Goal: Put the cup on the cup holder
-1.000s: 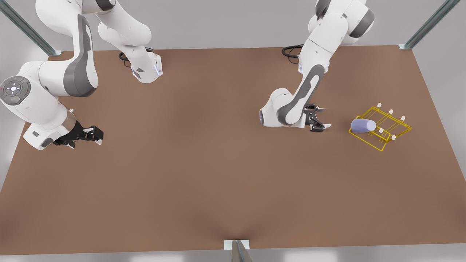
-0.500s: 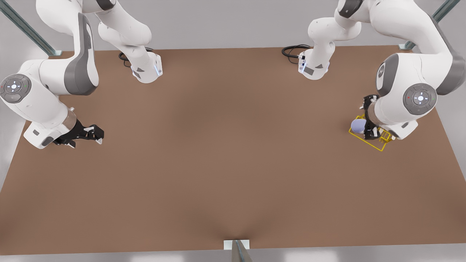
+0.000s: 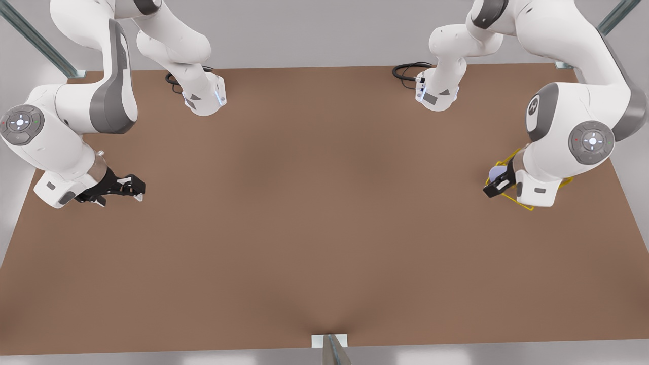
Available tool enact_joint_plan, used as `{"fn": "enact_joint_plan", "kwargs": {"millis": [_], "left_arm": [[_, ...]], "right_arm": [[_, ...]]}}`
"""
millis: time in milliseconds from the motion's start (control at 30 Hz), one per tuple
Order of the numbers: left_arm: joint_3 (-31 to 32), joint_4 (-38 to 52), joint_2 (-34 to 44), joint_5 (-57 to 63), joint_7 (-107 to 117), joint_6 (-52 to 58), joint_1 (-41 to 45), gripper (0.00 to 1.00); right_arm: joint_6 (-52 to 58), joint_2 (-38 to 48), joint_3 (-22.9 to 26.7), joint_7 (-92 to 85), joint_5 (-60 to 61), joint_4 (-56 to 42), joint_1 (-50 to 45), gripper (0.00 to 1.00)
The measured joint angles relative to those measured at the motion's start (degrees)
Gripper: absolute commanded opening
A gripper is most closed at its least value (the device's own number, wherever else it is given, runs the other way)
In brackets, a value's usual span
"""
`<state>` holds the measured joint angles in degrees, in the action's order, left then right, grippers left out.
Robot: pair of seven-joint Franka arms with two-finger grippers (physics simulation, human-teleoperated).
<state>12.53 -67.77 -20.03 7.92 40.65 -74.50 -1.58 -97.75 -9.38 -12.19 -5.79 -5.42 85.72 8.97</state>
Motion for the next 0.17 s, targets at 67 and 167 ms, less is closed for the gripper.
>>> {"fn": "enact_joint_plan", "kwargs": {"millis": [67, 167], "left_arm": [[0.0, 0.0, -0.4, 0.0, -3.9, -0.2, 0.0, 1.0], [0.1, 0.2, -1.8, -0.1, -9.0, -0.9, 0.3, 1.0]], "right_arm": [[0.0, 0.1, 0.0, 0.0, 0.0, 0.0, 0.0, 1.0], [0.0, 0.1, 0.0, 0.0, 0.0, 0.0, -0.1, 1.0]]}}
